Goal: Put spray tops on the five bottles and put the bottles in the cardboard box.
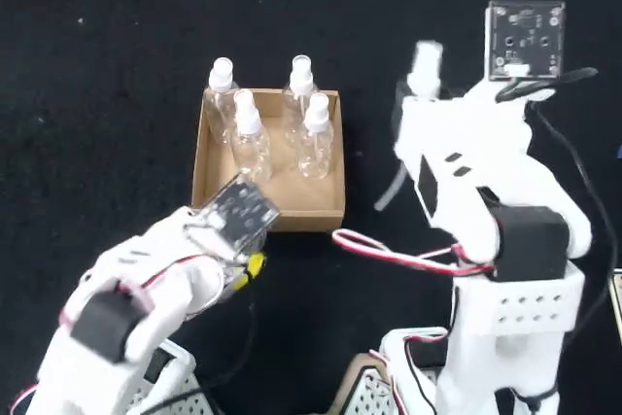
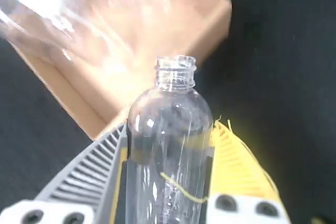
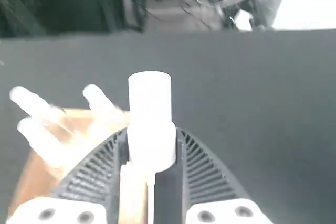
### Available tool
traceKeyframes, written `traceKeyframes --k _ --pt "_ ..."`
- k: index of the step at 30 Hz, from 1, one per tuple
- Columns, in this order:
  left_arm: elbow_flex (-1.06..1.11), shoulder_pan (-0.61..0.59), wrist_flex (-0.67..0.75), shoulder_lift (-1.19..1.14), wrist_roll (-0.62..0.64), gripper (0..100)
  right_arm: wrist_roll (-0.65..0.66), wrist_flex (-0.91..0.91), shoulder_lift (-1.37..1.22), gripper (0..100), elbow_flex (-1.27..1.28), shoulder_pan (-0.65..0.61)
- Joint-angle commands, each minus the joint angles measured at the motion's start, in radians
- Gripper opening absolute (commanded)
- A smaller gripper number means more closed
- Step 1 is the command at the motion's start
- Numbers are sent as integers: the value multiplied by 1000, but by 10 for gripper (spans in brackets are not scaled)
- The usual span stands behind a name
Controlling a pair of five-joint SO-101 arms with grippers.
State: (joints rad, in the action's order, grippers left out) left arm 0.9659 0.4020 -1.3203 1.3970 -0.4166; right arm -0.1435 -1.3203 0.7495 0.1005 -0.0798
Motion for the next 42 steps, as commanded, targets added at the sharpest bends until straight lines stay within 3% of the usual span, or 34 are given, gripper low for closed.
traceKeyframes --k 1,5,16,26,31,37,42 --pt "25 8 77 206 32 113 -83 43 33 11 -110 -83" --pt "142 7 173 339 130 113 -95 52 33 11 -200 -169" --pt "252 5 334 420 137 113 -94 204 30 11 -251 -341" --pt "440 -177 623 420 164 113 -92 252 22 12 -251 -350" --pt "450 -188 634 422 295 113 -92 305 22 12 -208 -350" --pt "450 -188 626 422 302 113 -92 466 30 12 -70 -350" --pt "406 -188 543 422 302 113 -92 473 28 12 -58 -350"
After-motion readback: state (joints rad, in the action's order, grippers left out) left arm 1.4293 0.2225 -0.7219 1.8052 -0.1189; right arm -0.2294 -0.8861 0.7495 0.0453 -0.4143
